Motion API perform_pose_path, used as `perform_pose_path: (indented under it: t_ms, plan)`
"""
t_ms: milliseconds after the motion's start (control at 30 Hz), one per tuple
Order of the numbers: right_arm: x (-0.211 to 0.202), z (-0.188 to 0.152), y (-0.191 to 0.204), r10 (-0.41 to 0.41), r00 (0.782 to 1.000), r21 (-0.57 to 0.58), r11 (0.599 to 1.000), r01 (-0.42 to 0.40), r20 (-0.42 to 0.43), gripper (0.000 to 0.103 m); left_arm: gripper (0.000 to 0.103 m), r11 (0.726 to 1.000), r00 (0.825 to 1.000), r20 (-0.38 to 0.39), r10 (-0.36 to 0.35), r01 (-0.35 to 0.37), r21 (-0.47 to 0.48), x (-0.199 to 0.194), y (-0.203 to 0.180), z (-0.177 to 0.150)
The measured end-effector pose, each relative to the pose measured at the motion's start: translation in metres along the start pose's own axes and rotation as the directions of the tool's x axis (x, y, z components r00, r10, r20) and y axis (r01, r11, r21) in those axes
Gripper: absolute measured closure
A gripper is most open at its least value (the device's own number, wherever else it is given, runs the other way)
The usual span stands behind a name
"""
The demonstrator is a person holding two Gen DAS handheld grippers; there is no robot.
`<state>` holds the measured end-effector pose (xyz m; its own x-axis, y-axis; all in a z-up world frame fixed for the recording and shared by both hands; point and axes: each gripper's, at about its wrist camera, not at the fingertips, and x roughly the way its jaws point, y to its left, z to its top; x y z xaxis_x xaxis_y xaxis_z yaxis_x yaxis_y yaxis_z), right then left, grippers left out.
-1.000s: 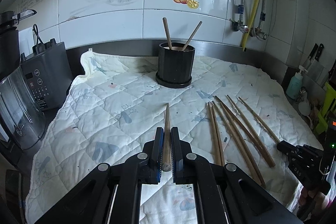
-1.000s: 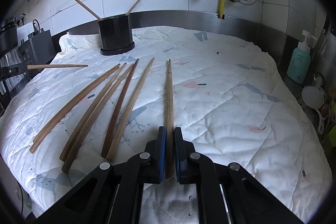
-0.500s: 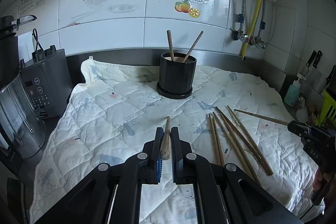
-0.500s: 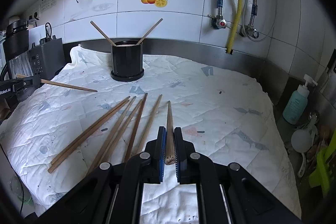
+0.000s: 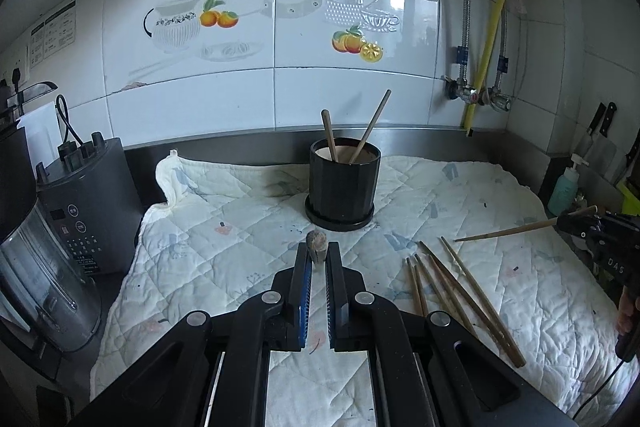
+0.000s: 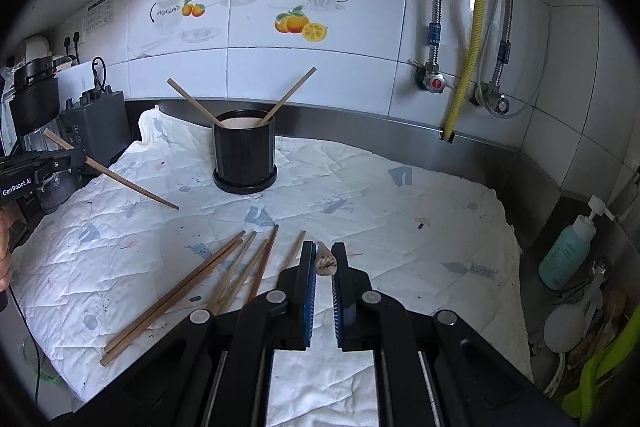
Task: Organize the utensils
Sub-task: 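Lift both held chopsticks and carry them upright over the black cup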
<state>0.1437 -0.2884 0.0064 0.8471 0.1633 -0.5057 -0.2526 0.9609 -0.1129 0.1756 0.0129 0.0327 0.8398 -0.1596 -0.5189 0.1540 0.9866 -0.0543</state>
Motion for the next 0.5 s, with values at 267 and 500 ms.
perform_pose_path:
  t_ms: [267, 500]
  plan:
    - [0.0, 0.033, -0.006, 0.028, 0.999, -0.018, 0.999, -0.027, 0.03, 0.093, 0.097, 1.0, 1.0, 0.015, -0.01, 0.01, 0.011, 0.009, 0.002, 0.033]
    - [0.006, 0.06, -0.005, 0.043, 0.999, -0.054, 0.998, -0.042, 0.032, 0.093, 0.097, 0.999, 0.999, 0.031, -0.042, 0.042, 0.015, 0.011, 0.001, 0.06]
